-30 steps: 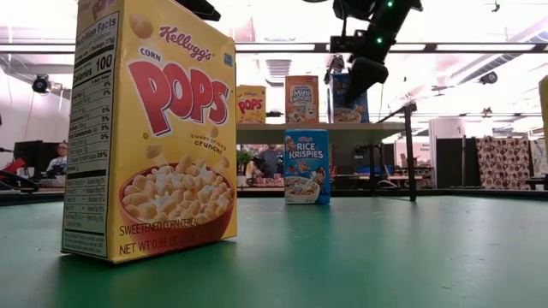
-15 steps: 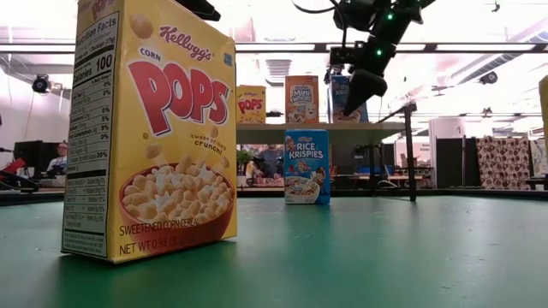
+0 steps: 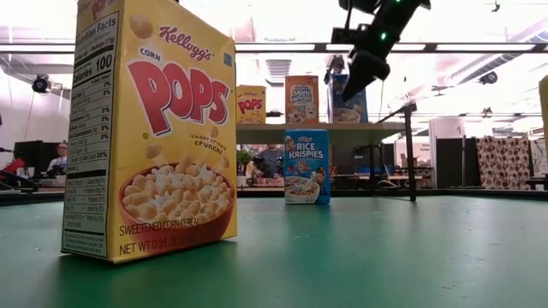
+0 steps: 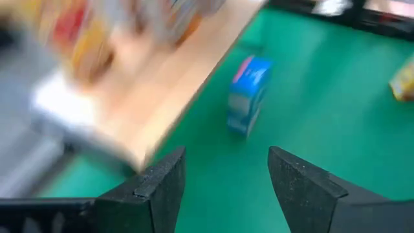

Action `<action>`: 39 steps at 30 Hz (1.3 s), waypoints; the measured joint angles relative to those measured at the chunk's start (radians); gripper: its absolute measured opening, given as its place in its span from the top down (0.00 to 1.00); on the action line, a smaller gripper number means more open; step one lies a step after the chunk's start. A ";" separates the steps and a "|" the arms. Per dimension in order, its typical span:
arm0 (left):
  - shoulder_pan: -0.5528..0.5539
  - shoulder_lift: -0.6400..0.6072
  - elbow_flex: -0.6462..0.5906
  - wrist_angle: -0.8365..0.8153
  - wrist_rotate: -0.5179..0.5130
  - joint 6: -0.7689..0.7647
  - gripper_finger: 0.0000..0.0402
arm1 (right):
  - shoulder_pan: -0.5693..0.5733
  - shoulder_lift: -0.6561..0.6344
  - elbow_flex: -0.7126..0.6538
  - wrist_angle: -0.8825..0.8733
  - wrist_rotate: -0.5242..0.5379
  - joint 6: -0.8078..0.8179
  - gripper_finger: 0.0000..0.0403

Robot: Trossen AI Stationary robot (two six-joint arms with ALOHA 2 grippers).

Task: Stack cereal on shelf
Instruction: Put the orange cereal box on the shelf aligned with the other orange cereal boxes

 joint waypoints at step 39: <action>0.134 0.158 -0.021 -0.592 0.277 -0.886 0.29 | 0.221 -0.279 -0.352 0.359 -0.006 0.022 0.98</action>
